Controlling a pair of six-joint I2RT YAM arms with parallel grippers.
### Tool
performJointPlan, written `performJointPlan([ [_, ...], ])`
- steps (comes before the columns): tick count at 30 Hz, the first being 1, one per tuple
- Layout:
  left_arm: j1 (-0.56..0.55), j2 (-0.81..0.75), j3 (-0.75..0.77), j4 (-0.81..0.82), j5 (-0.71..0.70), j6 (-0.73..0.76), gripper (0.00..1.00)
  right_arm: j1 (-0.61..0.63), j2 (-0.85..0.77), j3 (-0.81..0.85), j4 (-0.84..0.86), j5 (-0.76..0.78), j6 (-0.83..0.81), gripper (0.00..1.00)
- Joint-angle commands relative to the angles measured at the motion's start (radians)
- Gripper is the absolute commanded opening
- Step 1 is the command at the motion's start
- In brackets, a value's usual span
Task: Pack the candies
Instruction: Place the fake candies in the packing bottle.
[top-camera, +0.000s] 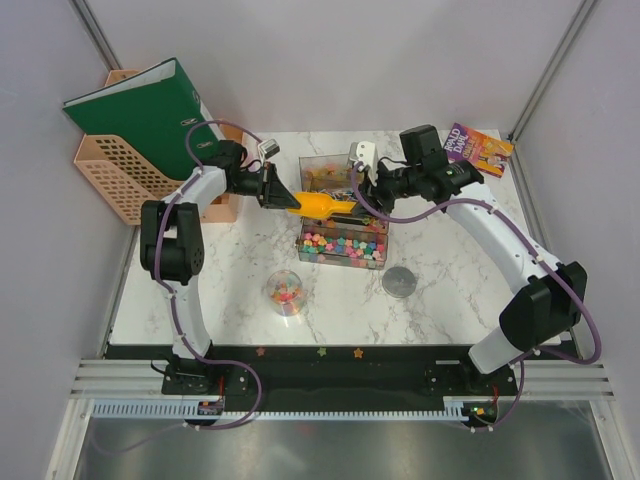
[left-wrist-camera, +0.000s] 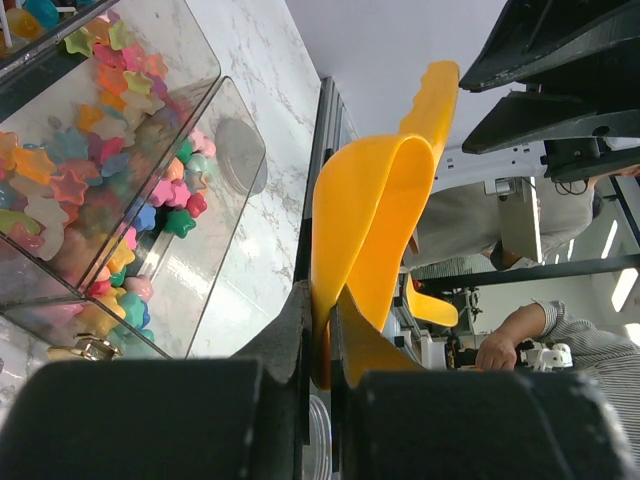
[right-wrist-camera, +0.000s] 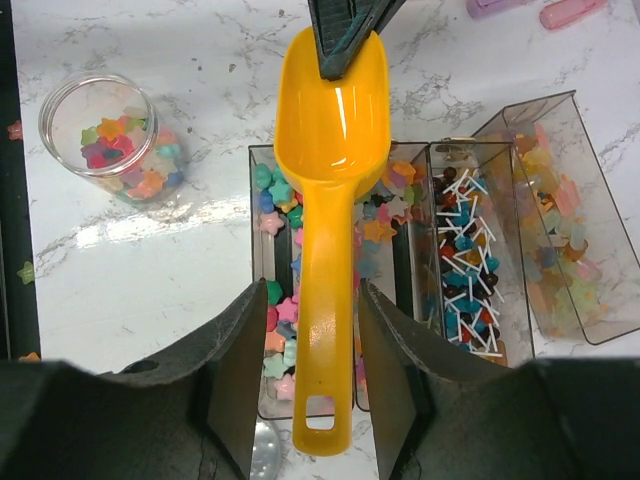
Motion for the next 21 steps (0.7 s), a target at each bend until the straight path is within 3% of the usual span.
performJointPlan([
  [1,0.001,-0.011,0.006,0.006,0.165,0.030,0.02,-0.002,0.005,0.036,-0.022,-0.040,-0.037,0.48],
  [13,0.001,-0.014,0.012,0.008,0.162,0.026,0.02,-0.001,0.016,0.012,-0.015,0.040,-0.044,0.51],
  [19,0.001,-0.016,0.010,0.006,0.154,0.027,0.02,-0.001,0.046,0.027,-0.018,0.048,-0.037,0.48],
  [21,0.001,-0.019,0.009,0.006,0.153,0.027,0.02,-0.001,0.050,0.032,-0.024,0.043,-0.033,0.41],
])
